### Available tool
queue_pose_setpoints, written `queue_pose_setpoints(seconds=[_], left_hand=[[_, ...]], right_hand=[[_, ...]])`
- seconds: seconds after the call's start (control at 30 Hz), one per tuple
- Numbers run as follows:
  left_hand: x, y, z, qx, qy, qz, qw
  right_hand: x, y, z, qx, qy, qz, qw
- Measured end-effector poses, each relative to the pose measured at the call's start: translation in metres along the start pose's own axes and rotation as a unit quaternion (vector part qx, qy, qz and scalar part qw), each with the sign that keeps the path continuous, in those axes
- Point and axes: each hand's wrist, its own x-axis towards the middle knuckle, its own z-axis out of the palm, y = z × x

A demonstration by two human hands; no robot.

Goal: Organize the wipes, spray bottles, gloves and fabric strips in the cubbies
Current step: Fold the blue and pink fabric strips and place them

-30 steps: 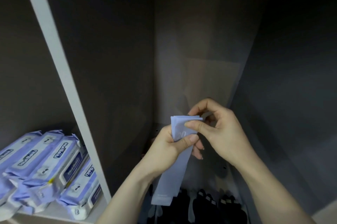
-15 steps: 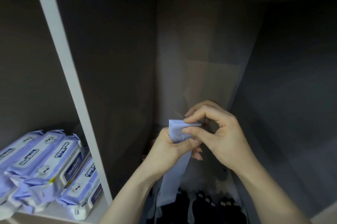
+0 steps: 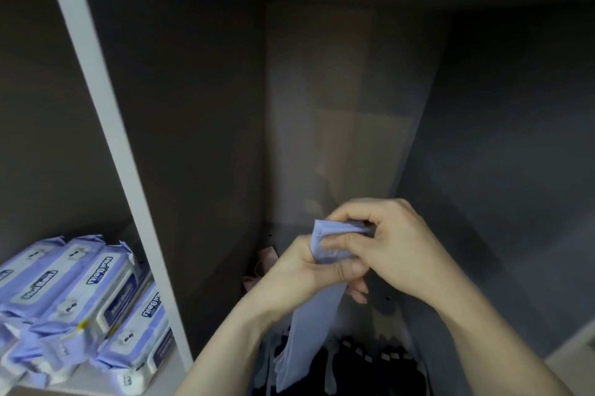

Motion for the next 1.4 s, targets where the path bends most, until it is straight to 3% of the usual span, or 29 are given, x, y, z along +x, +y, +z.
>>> queue_pose_setpoints(seconds=[0.13,0.3,0.47,0.7,0.83,0.97,1.03,1.23,1.4], left_hand=[[-0.013,-0.013,-0.012,-0.009,-0.053,-0.108,0.993],[-0.029,-0.015,-0.033,0.013,-0.143,-0.216,0.966],[-0.038,-0.006,-0.062,-0.009,-0.102,-0.286,0.953],[-0.043,-0.001,-0.059,0.027,0.036,-0.265,0.963],[-0.052,0.003,-0.059,0.075,0.074,-0.241,0.965],[-0.052,-0.002,-0.044,0.0,0.305,-0.137,0.943],[-0.052,-0.004,-0.032,-0.023,0.369,-0.095,0.924],[-0.058,-0.012,0.004,0.049,0.383,-0.051,0.921],[-0.064,-0.035,0.036,0.063,0.305,-0.078,0.947]], right_hand=[[0.007,0.015,-0.01,0.074,0.028,0.024,0.997],[0.011,0.04,-0.022,0.233,0.078,0.167,0.955],[-0.002,0.058,-0.035,0.27,0.167,0.224,0.921],[-0.032,0.074,-0.038,0.314,0.252,0.239,0.884],[-0.051,0.081,-0.046,0.306,0.315,0.225,0.87],[-0.071,0.081,-0.046,0.323,0.323,0.215,0.863],[-0.083,0.081,-0.041,0.328,0.32,0.223,0.86],[-0.143,0.071,-0.044,0.35,0.316,0.253,0.845],[-0.206,0.079,-0.062,0.339,0.358,0.306,0.814]])
